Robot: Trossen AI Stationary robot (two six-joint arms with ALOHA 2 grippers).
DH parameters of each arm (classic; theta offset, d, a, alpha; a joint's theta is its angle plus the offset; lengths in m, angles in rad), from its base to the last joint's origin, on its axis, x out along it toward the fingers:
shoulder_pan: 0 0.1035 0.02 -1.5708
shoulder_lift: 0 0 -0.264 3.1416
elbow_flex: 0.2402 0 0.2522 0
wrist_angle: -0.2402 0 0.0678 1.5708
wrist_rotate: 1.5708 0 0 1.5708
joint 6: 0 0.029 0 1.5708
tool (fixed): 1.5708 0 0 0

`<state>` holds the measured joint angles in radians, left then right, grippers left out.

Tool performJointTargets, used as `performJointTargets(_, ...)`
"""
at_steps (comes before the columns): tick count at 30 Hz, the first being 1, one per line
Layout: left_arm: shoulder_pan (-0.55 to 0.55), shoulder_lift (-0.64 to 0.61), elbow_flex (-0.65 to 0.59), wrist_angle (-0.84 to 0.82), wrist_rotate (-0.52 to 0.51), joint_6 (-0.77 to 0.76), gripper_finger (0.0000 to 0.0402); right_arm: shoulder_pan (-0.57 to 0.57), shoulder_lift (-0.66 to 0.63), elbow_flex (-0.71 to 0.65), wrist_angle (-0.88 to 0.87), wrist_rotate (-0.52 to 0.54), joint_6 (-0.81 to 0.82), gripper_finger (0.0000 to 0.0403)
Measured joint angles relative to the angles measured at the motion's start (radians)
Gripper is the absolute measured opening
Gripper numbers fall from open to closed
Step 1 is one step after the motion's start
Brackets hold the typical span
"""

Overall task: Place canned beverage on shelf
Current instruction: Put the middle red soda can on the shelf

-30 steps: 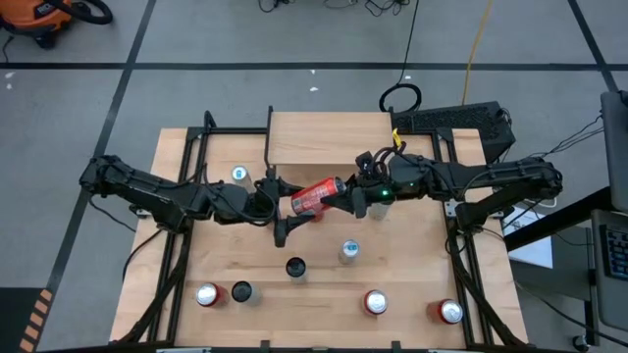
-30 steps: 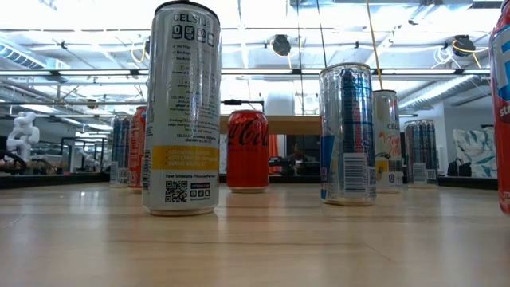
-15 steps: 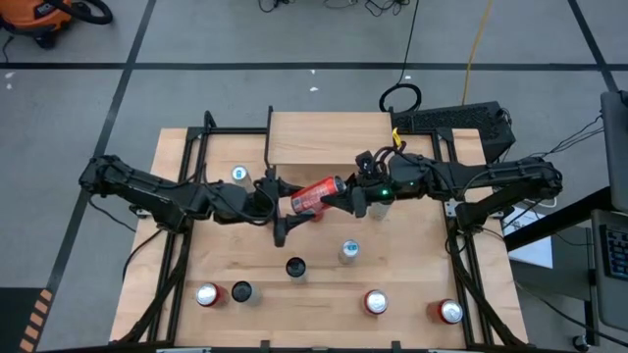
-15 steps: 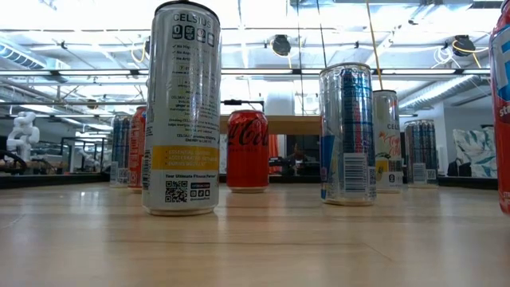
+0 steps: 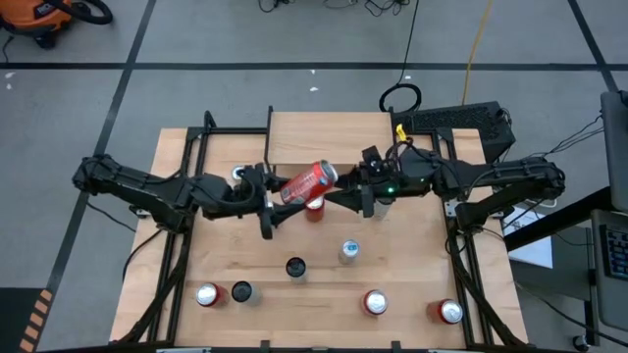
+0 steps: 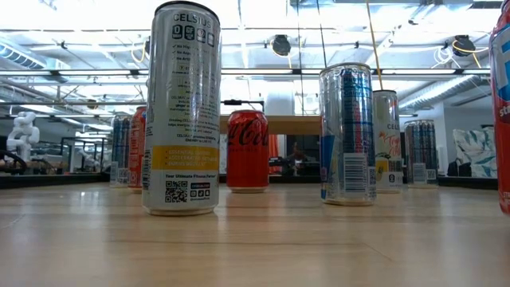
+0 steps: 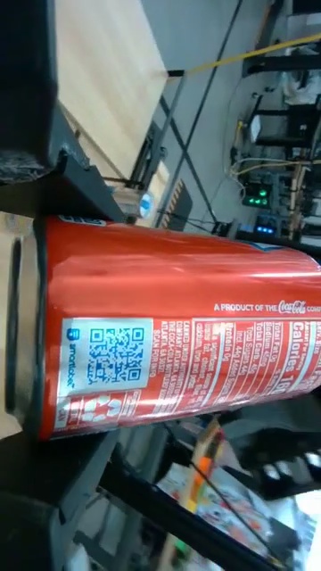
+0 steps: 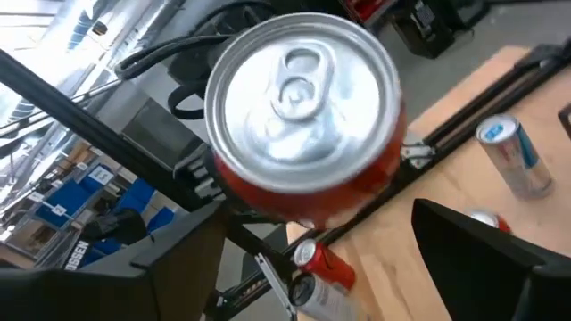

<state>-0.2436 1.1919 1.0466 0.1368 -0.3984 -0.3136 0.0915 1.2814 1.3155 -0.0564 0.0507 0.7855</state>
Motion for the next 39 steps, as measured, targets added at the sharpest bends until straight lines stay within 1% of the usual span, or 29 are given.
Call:
performJointTargets(3, 0.001, -0.004, 0.0, 0.045, 0.015, -0.063, 0.0289, 0.0, -0.007, 0.0, 0.036, 0.0, -0.047, 0.0336)
performJointTargets(8, 0.006, -0.011, 0.002, 0.14, 0.071, -0.159, 0.0289, 0.0, -0.014, 0.0, 0.135, 0.0, -0.243, 0.0336)
performJointTargets(12, 0.021, -0.011, 0.002, 0.202, 0.147, -0.205, 0.0289, 0.0, -0.015, 0.0, 0.225, 0.009, -0.38, 0.0336)
performJointTargets(15, 0.036, -0.011, 0.002, 0.253, 0.201, -0.231, 0.0289, 0.0, -0.015, 0.0, 0.273, 0.051, -0.441, 0.0336)
performJointTargets(21, 0.091, -0.009, 0.001, 0.327, 0.345, -0.298, 0.0289, 0.0, -0.014, 0.0, 0.341, 0.054, -0.491, 0.0336)
performJointTargets(27, 0.159, 0.011, 0.002, 0.4, 0.487, -0.388, 0.0289, -0.009, -0.013, 0.0, 0.397, 0.026, -0.483, 0.0336)
performJointTargets(31, 0.196, 0.032, 0.001, 0.44, 0.579, -0.442, 0.0289, -0.013, -0.013, 0.0, 0.426, 0.026, -0.464, 0.0336)
performJointTargets(35, 0.215, 0.076, 0.002, 0.493, 0.643, -0.476, 0.0289, -0.014, -0.005, 0.0, 0.453, 0.023, -0.464, 0.0336)
performJointTargets(39, 0.227, 0.129, 0.002, 0.578, 0.681, -0.52, 0.0289, -0.013, 0.001, 0.0, 0.454, -0.021, -0.458, 0.0336)
